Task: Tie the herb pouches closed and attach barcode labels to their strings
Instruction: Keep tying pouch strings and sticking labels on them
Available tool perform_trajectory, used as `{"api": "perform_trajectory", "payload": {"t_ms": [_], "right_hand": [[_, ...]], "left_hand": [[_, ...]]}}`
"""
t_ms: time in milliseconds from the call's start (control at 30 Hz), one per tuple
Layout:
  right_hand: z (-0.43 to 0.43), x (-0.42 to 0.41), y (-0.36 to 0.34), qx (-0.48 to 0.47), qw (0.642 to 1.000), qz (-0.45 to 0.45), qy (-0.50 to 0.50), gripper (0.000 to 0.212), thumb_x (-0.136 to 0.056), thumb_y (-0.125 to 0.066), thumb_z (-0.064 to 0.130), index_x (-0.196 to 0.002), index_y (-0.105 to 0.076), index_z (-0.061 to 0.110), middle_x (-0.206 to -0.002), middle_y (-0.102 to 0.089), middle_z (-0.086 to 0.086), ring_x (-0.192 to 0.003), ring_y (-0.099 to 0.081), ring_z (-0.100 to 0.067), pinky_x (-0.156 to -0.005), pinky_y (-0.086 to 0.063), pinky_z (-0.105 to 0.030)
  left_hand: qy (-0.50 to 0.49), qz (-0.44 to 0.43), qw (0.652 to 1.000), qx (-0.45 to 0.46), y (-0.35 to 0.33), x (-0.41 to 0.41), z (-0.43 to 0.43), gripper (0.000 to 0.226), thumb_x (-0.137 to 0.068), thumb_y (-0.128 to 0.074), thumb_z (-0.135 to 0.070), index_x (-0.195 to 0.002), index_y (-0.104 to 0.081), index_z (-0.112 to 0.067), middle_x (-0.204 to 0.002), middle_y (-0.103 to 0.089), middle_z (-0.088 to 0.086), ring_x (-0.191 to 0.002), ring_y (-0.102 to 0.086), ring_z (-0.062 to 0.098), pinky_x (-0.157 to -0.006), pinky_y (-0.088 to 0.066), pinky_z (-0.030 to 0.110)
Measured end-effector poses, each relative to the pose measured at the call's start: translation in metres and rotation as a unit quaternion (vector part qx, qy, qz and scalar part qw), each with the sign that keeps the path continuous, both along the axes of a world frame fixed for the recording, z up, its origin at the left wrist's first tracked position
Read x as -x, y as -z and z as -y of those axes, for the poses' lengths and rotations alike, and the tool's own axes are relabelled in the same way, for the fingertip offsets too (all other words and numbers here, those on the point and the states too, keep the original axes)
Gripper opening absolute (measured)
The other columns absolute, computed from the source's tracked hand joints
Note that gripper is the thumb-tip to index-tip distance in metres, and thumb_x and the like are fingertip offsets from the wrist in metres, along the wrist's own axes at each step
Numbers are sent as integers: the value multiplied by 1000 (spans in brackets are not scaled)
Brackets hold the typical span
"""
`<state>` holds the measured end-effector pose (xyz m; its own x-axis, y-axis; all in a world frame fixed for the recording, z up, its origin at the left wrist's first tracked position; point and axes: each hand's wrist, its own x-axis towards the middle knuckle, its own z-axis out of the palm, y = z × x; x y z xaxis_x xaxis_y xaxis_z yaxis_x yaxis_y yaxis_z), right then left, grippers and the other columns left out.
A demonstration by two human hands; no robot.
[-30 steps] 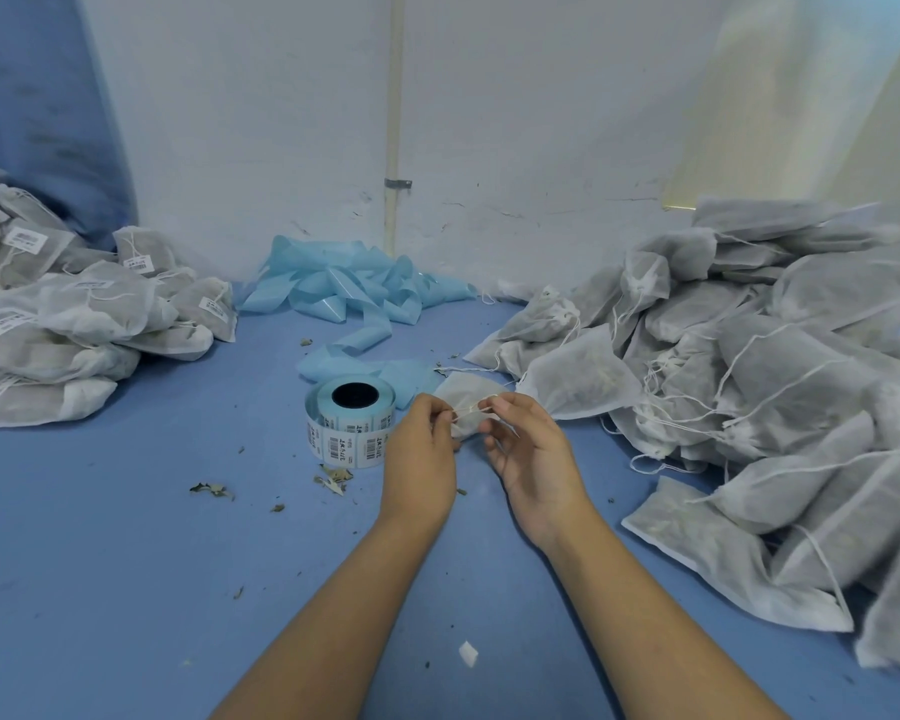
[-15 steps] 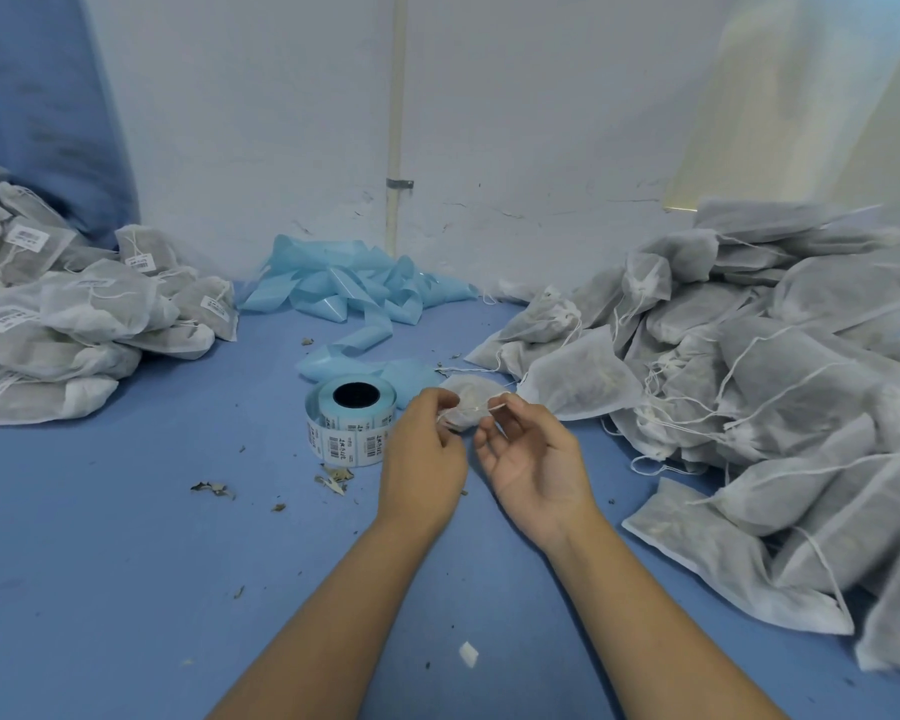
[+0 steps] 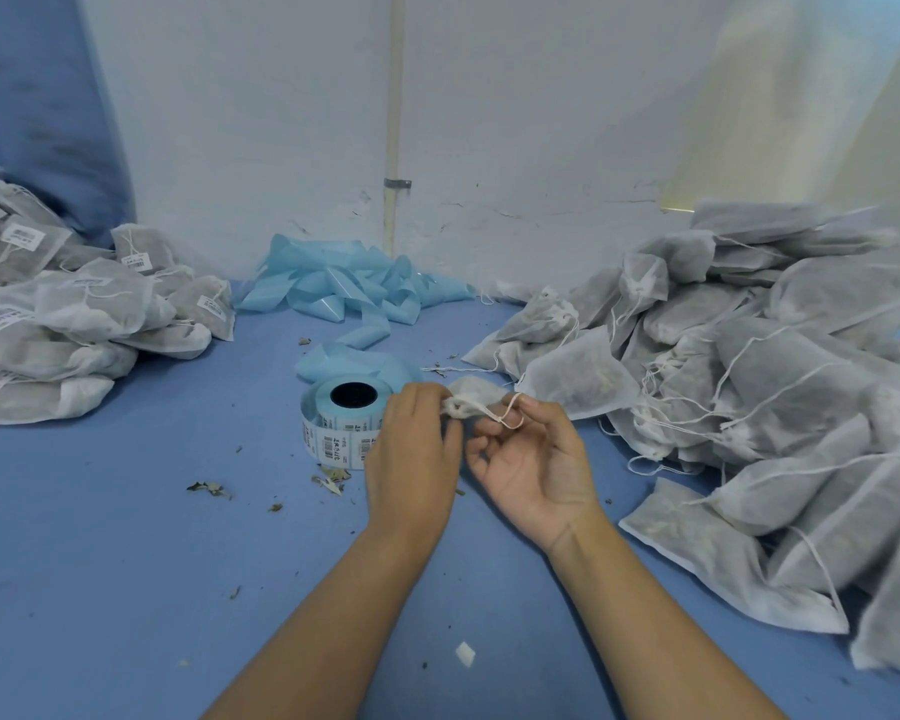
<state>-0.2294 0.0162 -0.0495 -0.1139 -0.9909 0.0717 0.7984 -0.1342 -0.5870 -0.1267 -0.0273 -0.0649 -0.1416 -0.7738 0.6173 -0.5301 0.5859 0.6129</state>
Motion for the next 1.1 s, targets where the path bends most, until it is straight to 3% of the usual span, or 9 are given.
{"api": "perform_trajectory", "payload": {"t_ms": [100, 133, 267, 500, 700, 767, 867, 967, 1100], "right_hand": [[2, 0, 1, -18, 1000, 5, 19, 19, -55, -76, 12, -66, -61, 14, -63, -56, 2, -59, -57, -12, -58, -48, -22], [2, 0, 1, -26, 999, 5, 30, 10, -62, -69, 12, -68, -61, 15, -66, -59, 2, -60, -59, -12, -58, -49, -22], [6, 0, 2, -54, 995, -27, 82, 7, -69, -63, 11, -70, -59, 16, -73, -61, 0, -65, -60, -12, -59, -50, -19], [13, -9, 8, -87, 965, -141, 203, 18, -83, -63, 4, -71, -62, 17, -75, -65, 7, -79, -58, -8, -78, -45, -21], [14, -7, 11, -95, 969, -124, 192, 16, -85, -63, 3, -74, -59, 14, -74, -65, 6, -79, -57, -11, -72, -48, -19], [14, -7, 12, -97, 969, -117, 196, 16, -85, -64, 4, -74, -59, 14, -76, -65, 4, -80, -56, -12, -72, -48, -19], [14, -6, 13, -92, 971, -91, 200, 14, -86, -62, 4, -76, -59, 13, -78, -65, 2, -83, -56, -15, -74, -47, -21], [14, -5, 13, -89, 973, -70, 199, 15, -87, -61, 3, -76, -57, 13, -80, -65, 1, -83, -57, -16, -75, -47, -21], [14, -7, 13, -92, 971, -91, 200, 16, -87, -61, 3, -77, -56, 12, -80, -63, -1, -79, -57, -13, -73, -47, -20]], "left_hand": [[25, -117, 993, -24, -6, -1, 0, 3, -95, -53, -25, -94, -50, -24, -85, -51, -10, -87, -48, 14, -67, -37, 28], [51, -173, 983, -45, -9, 0, 0, 10, -95, -52, -24, -90, -46, -29, -82, -51, -10, -83, -51, 12, -67, -40, 26], [105, -343, 927, -113, -19, 1, 1, 19, -98, -48, -17, -90, -42, -33, -86, -57, -12, -73, -54, -8, -64, -42, 8], [119, -488, 837, -216, -32, 0, 13, 13, -96, -50, -13, -92, -53, -26, -87, -62, -4, -80, -57, 12, -72, -44, 26], [218, -571, 736, -292, -33, -3, 18, 23, -91, -43, 1, -85, -59, -13, -78, -62, 0, -75, -59, 11, -66, -49, 19], [257, -556, 736, -289, -29, -2, 17, 16, -82, -48, -5, -91, -60, -13, -81, -64, -1, -79, -60, 11, -71, -48, 20], [279, -510, 761, -289, -21, 2, 12, 42, -68, -56, -15, -110, -54, -15, -86, -66, -4, -82, -62, 10, -77, -49, 24], [262, -455, 809, -265, -14, 8, 6, 48, -80, -66, -6, -123, -45, -13, -99, -64, -4, -86, -66, 2, -75, -52, 19], [208, -392, 864, -238, -8, 11, 3, 40, -84, -70, -12, -118, -49, -15, -109, -65, -3, -96, -64, 1, -78, -50, 12]]}}
